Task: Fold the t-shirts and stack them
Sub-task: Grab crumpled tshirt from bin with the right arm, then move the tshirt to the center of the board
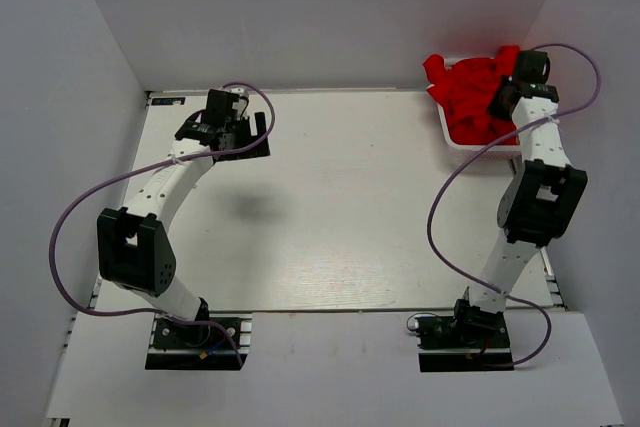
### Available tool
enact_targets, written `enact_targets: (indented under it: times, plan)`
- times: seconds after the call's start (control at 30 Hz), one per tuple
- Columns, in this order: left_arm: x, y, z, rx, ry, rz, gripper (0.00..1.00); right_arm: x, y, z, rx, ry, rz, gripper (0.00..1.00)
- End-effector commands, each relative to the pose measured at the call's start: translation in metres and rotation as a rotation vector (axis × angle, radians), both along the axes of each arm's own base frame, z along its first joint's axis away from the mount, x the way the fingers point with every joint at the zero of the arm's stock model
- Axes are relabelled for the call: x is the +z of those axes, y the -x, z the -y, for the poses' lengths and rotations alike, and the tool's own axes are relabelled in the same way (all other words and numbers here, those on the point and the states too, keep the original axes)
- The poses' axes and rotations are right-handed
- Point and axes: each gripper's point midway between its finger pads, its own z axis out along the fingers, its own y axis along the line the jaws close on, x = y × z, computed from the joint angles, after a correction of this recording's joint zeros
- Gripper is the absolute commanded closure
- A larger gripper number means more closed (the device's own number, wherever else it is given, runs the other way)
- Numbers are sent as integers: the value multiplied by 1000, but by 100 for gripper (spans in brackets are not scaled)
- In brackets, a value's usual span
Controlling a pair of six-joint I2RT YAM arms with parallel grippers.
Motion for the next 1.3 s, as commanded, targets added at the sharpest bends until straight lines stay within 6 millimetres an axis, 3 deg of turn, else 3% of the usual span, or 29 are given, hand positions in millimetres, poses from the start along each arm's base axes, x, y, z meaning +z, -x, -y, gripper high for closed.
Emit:
enact_targets:
  times: [0.0,0.03,0.07,0.13,0.17,0.23,0.27,0.3,0.4,0.43,0.5,0.57,0.63,0.73,0.77,0.8,0.83,0.87,0.9,1.0,1.07,1.17,1.23,1.27]
  plan:
    - [34,-8,5,-14,44,95,1,92,-6,2,27,69,249,100]
    - [38,-8,5,-14,46,104,1,98,-5,3,26,76,264,100]
    - [38,-8,5,-14,46,104,1,119,0,-1,34,77,309,100]
    - [39,-9,5,-14,48,113,1,134,1,-5,64,80,348,100]
    - [39,-9,5,-14,48,113,1,159,4,-14,103,72,409,100]
    - [41,-11,6,-14,51,122,1,177,4,-31,185,39,455,100]
    - [41,-10,7,-21,57,120,1,207,7,-35,209,47,517,100]
    - [41,-10,8,-15,63,118,1,217,8,-44,241,24,540,100]
    - [43,-12,10,-21,72,126,1,284,17,-68,363,10,700,100]
    - [44,-13,10,-22,74,134,1,295,18,-72,387,5,730,100]
    - [48,-12,10,-22,76,143,1,335,33,-97,508,-32,826,100]
    - [48,-12,10,-22,76,143,1,362,42,-111,568,-68,911,100]
    - [52,-11,10,-22,79,152,1,396,68,-143,752,-110,1023,100]
    - [55,-10,9,-22,81,161,1,425,107,-185,999,-233,1124,100]
    - [59,-10,8,-15,77,172,1,421,121,-202,1126,-313,1103,100]
    - [59,-10,8,-15,77,172,1,426,125,-207,1124,-398,1096,100]
    - [63,-9,7,-16,79,181,1,425,139,-220,1252,-402,1093,100]
    - [63,-9,6,-9,74,182,1,428,143,-226,1299,-409,1111,100]
    - [67,-8,5,-9,77,194,1,426,145,-238,1321,-540,1046,100]
    - [69,-6,2,5,64,196,1,422,165,-264,1468,-600,985,100]
    - [67,-5,-3,23,45,189,1,409,160,-274,1520,-627,921,100]
    - [69,-1,-13,66,14,179,1,368,162,-314,1630,-695,784,100]
    - [69,5,-21,90,-15,163,1,329,159,-326,1641,-789,626,97]
    - [71,6,-26,123,-28,163,1,294,150,-329,1616,-835,552,69]
